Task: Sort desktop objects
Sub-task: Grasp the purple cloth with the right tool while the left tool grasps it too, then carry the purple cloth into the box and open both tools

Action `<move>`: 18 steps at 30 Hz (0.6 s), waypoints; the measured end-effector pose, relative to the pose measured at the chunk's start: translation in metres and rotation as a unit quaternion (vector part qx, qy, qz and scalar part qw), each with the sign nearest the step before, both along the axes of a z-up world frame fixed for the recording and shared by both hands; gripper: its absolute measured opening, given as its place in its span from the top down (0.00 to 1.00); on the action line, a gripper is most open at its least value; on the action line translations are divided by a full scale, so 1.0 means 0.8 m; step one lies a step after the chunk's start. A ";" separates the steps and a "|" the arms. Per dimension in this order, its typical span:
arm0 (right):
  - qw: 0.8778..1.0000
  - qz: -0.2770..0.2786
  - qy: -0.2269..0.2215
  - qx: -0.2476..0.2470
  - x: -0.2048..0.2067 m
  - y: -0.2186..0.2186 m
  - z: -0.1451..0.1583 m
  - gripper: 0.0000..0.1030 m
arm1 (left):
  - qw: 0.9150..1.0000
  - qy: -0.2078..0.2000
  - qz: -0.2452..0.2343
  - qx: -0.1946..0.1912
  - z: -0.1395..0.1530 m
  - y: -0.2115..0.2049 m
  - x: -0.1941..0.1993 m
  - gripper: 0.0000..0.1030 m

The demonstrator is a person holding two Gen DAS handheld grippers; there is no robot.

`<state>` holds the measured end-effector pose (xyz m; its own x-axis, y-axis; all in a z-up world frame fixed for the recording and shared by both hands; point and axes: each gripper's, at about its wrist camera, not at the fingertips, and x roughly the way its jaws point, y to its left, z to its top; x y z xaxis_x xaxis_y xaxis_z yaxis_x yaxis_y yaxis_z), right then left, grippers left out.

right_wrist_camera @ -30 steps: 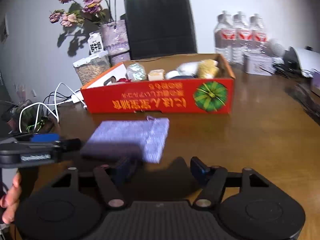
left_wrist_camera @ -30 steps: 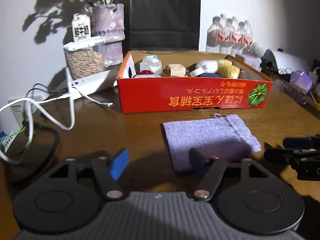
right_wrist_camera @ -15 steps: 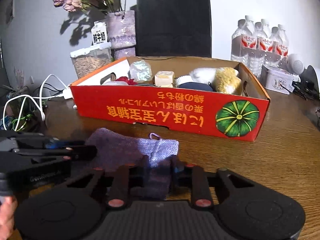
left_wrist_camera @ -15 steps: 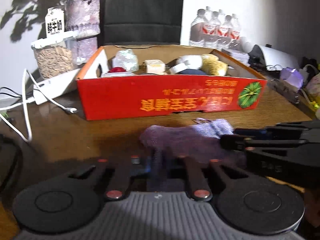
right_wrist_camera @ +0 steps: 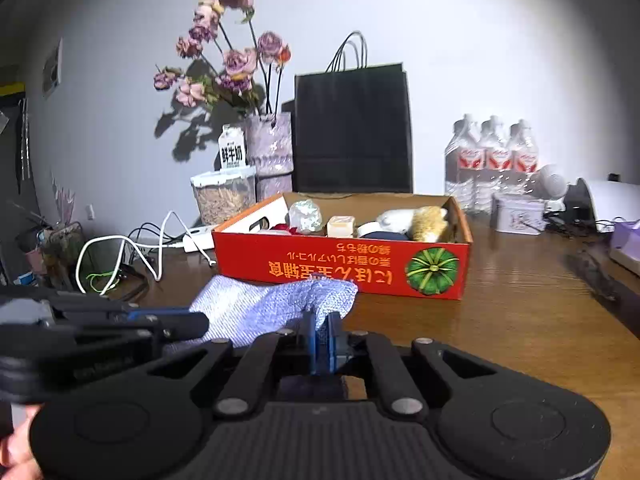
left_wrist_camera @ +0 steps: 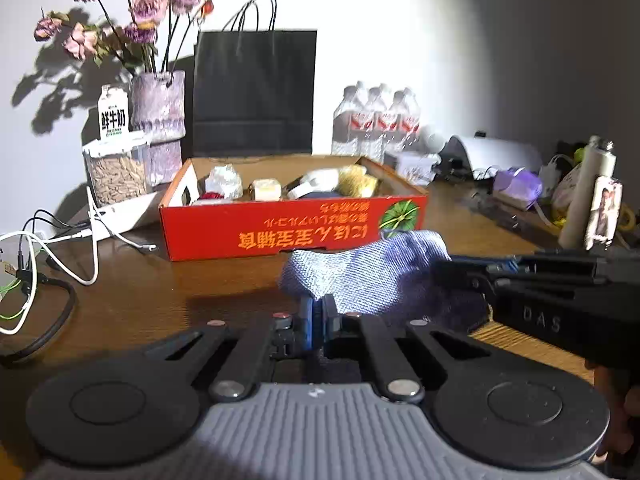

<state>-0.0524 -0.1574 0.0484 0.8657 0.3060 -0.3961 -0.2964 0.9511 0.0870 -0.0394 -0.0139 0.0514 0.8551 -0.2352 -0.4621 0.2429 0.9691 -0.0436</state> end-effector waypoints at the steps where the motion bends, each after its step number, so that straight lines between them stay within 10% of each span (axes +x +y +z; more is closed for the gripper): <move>1: 1.000 -0.002 -0.005 -0.003 -0.008 -0.001 0.001 0.96 | 1.000 -0.003 -0.002 -0.003 0.003 -0.002 -0.006 0.95; 18: 0.998 -0.020 -0.045 -0.034 -0.018 0.002 0.007 0.95 | 1.000 -0.017 0.009 0.006 0.016 -0.018 -0.014 0.95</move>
